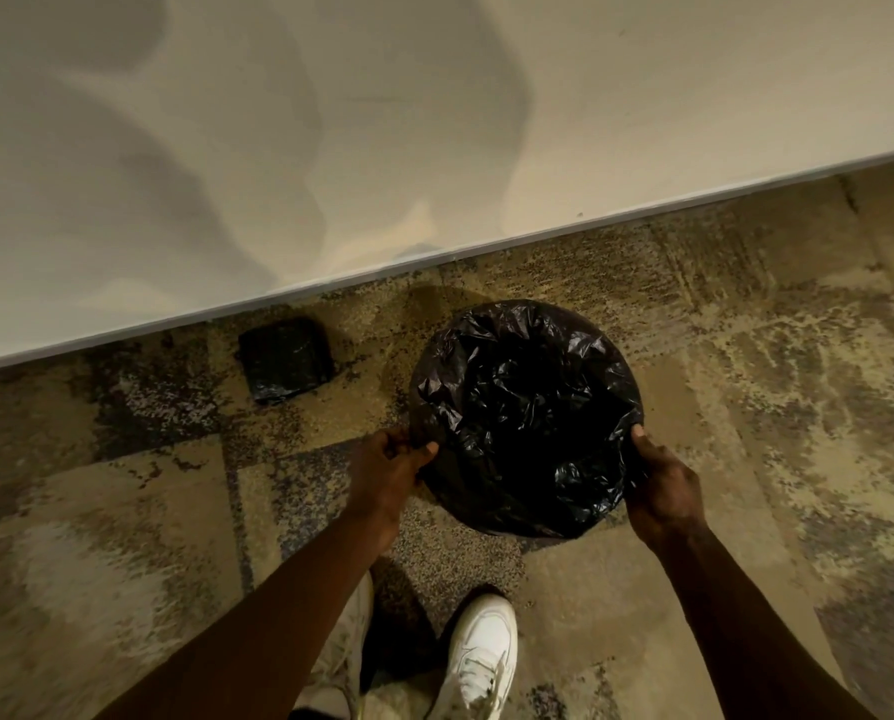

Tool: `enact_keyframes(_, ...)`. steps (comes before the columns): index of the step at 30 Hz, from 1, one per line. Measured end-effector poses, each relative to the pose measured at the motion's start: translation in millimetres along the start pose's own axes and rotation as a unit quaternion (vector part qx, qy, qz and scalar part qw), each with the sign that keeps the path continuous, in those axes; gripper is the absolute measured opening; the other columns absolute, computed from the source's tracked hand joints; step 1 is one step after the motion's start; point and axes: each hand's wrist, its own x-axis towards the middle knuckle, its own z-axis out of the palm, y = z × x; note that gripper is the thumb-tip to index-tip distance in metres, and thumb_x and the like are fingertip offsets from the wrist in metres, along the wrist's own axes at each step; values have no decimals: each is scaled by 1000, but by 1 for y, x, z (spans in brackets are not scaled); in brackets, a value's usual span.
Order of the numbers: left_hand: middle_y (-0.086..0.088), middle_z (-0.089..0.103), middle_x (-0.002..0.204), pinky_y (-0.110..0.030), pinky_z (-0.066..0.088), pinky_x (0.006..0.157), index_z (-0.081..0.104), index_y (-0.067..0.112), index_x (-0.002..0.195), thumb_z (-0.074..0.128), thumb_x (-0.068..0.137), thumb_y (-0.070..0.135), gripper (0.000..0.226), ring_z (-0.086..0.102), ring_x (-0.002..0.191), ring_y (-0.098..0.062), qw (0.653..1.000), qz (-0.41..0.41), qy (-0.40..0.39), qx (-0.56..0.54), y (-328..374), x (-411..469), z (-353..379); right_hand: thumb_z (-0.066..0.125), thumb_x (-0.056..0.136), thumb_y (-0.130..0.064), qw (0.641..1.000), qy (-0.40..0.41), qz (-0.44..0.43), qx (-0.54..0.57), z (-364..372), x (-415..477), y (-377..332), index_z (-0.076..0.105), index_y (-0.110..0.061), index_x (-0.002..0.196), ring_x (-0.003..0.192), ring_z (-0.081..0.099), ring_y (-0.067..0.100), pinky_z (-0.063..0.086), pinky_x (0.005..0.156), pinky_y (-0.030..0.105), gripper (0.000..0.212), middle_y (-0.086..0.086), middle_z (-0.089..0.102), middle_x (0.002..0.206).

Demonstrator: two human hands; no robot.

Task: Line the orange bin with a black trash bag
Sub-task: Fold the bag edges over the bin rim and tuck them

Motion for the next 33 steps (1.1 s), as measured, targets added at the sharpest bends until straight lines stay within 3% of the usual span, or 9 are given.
enact_keyframes(1,-11,76,103,-57,60,96,68,14,98,78,89,0,19,74,106,-36,1000,-6,-9,-5,0,1,0,99,65,-35,1000,-15,3,-2,-1,1,-1,60,9,136,133,64,36,51,113,50,92,21,65,142)
enact_keyframes(4,-8,72,99,-48,63,85,62,9,102,72,91,-6,21,73,100,-31,999,-11,-35,-11,3,2,-1,83,86,-20,1000,-28,4,12,0,3,1,68,2,122,135,62,33,51,114,45,46,21,63,144)
enact_keyframes(6,-5,69,90,-28,61,61,59,8,102,70,92,-9,22,70,85,-22,999,7,-37,7,9,0,-2,67,99,-11,1000,-22,0,8,6,-1,-2,68,4,119,124,69,28,58,104,36,25,21,69,136)
enact_keyframes(8,-4,69,88,-16,53,50,60,5,104,71,92,-9,21,67,78,-17,999,23,-34,36,16,-3,-6,58,104,-8,1000,-9,-11,-17,19,-11,-5,74,-8,99,102,75,21,64,86,30,17,10,78,110)
enact_keyframes(14,-2,76,94,-35,62,72,68,13,102,81,88,2,22,75,90,-23,992,79,12,97,46,5,-32,69,96,-17,996,-17,-28,-83,61,-24,-18,69,-17,97,93,66,21,53,83,34,1,1,74,95)
enact_keyframes(20,-2,75,104,-44,60,89,68,8,112,78,93,9,22,71,99,-23,984,124,54,114,91,25,-53,64,103,-11,983,-62,-69,-157,126,-6,-37,54,-18,80,88,64,19,57,69,32,26,2,64,88)
enact_keyframes(24,1,73,99,-37,59,86,68,11,109,79,92,10,20,69,97,-22,981,132,87,111,109,43,-59,65,103,-9,979,-50,-89,-177,164,13,-40,50,-16,78,91,64,18,58,74,37,29,1,61,88)
enact_keyframes(29,-6,75,108,-46,61,90,69,14,103,84,88,17,21,71,104,-29,973,129,131,137,122,67,-72,66,102,-9,973,-39,-100,-203,191,35,-29,56,-11,88,98,64,23,64,66,26,18,13,63,102)
enact_keyframes(33,-4,79,111,-56,64,89,74,28,103,85,76,41,33,75,105,-29,971,135,124,150,112,107,-89,67,102,-9,972,-37,-100,-208,207,43,-28,54,-14,83,99,66,23,61,76,35,23,8,65,98)
